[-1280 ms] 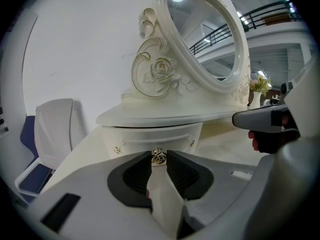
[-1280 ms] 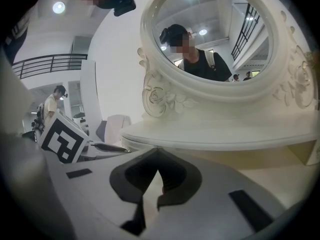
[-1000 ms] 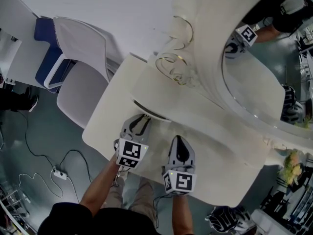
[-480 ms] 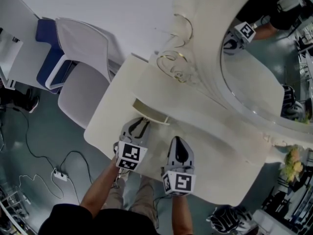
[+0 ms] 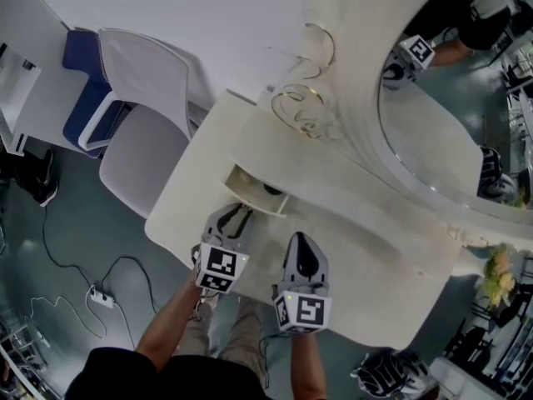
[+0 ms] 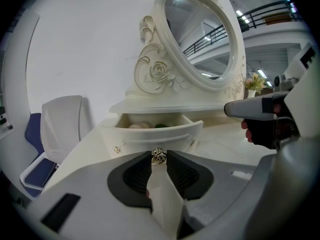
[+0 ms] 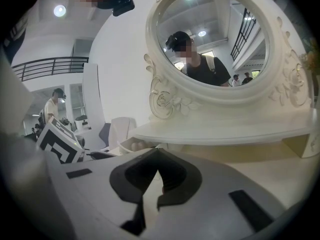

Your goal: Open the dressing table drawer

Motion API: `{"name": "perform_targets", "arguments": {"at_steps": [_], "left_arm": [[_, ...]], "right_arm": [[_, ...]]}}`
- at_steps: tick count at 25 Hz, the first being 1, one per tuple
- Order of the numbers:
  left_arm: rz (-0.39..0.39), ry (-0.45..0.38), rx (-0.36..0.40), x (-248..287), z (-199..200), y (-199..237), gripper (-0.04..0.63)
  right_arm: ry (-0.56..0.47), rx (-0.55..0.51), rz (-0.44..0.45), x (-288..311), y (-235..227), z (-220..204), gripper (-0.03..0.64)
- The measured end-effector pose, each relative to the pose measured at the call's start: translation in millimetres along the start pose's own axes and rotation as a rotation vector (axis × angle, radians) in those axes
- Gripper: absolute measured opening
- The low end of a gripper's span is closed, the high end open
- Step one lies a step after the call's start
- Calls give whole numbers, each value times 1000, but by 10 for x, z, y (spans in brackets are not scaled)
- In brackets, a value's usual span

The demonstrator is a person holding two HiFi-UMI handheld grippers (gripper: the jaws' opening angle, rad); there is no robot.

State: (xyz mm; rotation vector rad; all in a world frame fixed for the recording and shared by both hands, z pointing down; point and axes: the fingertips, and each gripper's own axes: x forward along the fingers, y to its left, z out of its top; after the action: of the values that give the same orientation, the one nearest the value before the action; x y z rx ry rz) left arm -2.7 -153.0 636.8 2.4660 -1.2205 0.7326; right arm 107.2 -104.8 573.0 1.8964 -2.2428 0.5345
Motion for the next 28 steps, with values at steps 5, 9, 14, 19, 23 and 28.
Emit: {"name": "perform_targets", "arguments": {"at_steps": [5,9,14,19,23,28], "left_arm": [[-4,10,4,-61,-42,-7,94],[-2,17,4,-101,-77,-23,94],[1,22,1,-121,-83,-35,94],[9,19,0,-122,-91,-30,95],[15,16,-5,-123,-88,-26,95],[-1,18,-38,-105,-109,-63,154]], "right_arm": [[-6,4,-1,-16,33,20,-2],[-10,6,-4,-40,44,25,-2],[-12,7,-11,-80,32,30,-2],[-16,8,-13,-93,22,42,-2],[-14,7,-18,-104,-2,50,-2],[-17,5,-21,-111,-29,54,-2]]}}
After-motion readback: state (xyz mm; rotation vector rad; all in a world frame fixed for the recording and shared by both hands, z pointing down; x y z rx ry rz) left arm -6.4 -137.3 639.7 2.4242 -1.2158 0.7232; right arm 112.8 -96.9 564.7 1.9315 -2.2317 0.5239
